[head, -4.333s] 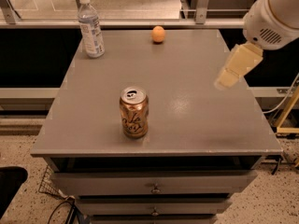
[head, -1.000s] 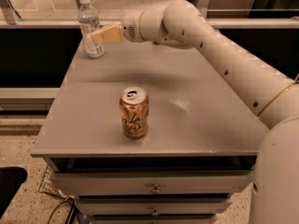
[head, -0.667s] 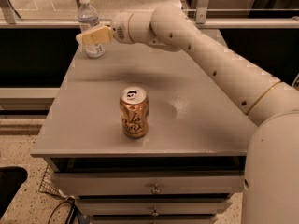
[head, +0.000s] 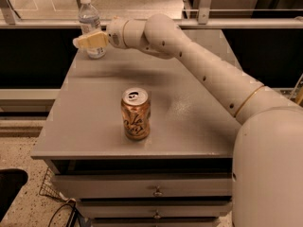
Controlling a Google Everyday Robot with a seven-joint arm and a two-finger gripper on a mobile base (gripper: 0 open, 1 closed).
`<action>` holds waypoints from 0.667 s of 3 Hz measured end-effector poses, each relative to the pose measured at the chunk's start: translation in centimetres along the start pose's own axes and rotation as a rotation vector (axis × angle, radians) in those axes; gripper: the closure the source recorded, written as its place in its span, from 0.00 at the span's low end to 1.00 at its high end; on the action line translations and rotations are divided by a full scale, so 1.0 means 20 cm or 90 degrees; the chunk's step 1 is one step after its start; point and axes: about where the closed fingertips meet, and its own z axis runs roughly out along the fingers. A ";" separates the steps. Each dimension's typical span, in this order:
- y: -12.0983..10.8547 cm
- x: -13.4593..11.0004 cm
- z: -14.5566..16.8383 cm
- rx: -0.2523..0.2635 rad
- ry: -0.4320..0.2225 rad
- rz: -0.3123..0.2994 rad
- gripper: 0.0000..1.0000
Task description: Pick blue plastic bottle
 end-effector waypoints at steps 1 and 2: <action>-0.06 0.05 0.07 -0.002 -0.010 -0.004 0.00; -0.09 0.06 0.15 -0.012 -0.021 -0.008 0.19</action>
Offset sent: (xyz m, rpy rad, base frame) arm 0.0475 0.0201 -0.0146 0.0359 -0.0432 0.0321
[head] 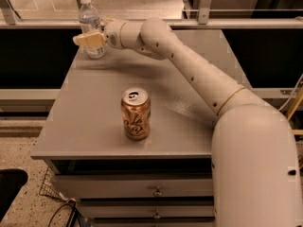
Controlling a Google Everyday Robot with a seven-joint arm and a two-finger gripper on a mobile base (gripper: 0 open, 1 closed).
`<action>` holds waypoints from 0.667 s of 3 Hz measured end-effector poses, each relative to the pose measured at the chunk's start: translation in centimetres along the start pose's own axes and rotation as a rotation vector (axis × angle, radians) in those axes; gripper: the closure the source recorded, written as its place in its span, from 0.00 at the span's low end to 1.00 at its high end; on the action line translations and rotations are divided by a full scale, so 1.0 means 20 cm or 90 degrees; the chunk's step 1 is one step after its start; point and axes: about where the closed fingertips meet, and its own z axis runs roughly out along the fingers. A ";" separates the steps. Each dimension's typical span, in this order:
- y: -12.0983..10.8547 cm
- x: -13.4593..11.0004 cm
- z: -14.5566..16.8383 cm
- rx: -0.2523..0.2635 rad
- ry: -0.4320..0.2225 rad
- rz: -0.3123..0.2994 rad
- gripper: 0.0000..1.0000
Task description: Pick blue plastic bottle
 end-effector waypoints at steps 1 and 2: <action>-0.01 0.00 0.06 -0.014 -0.005 -0.004 0.41; 0.00 0.00 0.07 -0.016 -0.006 -0.004 0.65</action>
Offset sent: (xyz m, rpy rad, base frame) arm 0.0067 0.0091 -0.0007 0.0028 -0.0072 0.0201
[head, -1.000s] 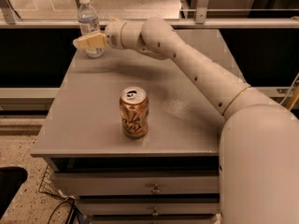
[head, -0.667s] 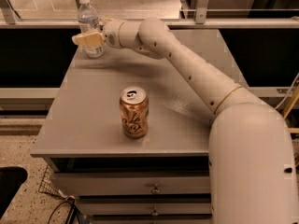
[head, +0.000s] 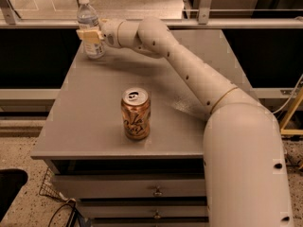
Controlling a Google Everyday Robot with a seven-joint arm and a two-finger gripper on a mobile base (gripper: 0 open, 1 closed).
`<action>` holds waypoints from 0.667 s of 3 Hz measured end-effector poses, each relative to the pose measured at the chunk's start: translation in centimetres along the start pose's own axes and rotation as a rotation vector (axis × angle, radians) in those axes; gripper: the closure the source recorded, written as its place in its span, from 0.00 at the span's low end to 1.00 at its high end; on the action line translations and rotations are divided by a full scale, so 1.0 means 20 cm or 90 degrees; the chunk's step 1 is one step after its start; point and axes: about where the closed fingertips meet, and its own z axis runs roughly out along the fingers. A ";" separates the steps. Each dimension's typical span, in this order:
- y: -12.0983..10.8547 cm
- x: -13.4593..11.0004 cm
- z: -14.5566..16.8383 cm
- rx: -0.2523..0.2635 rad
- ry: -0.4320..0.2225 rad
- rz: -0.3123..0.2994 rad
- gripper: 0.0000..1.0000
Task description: Pick blue plastic bottle
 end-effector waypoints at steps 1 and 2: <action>0.01 0.00 0.01 -0.003 0.000 0.000 0.89; 0.02 0.00 0.02 -0.005 0.000 0.001 1.00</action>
Offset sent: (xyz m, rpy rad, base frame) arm -0.0007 0.0026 -0.0005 0.0001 0.0009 0.0034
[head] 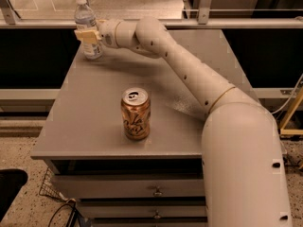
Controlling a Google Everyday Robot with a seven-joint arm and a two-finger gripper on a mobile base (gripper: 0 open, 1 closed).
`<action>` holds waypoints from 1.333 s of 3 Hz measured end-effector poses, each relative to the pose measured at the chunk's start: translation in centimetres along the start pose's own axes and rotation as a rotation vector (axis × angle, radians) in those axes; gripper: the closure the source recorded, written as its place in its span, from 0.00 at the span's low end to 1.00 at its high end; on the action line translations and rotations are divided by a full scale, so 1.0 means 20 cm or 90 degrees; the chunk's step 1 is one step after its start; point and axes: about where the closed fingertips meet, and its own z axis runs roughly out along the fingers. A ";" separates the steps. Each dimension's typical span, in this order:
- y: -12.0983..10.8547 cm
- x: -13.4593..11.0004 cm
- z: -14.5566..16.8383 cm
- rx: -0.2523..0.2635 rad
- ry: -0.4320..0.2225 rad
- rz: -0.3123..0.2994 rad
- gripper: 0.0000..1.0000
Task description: Pick blue plastic bottle
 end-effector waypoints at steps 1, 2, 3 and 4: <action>0.00 0.00 0.00 0.000 0.000 0.000 1.00; 0.01 -0.07 -0.04 -0.005 0.019 -0.005 1.00; 0.03 -0.23 -0.16 -0.010 0.024 -0.011 1.00; 0.05 -0.43 -0.33 -0.015 0.024 -0.019 1.00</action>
Offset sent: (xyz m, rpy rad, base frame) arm -0.0122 -0.0179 0.0394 -0.0776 0.0189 0.0112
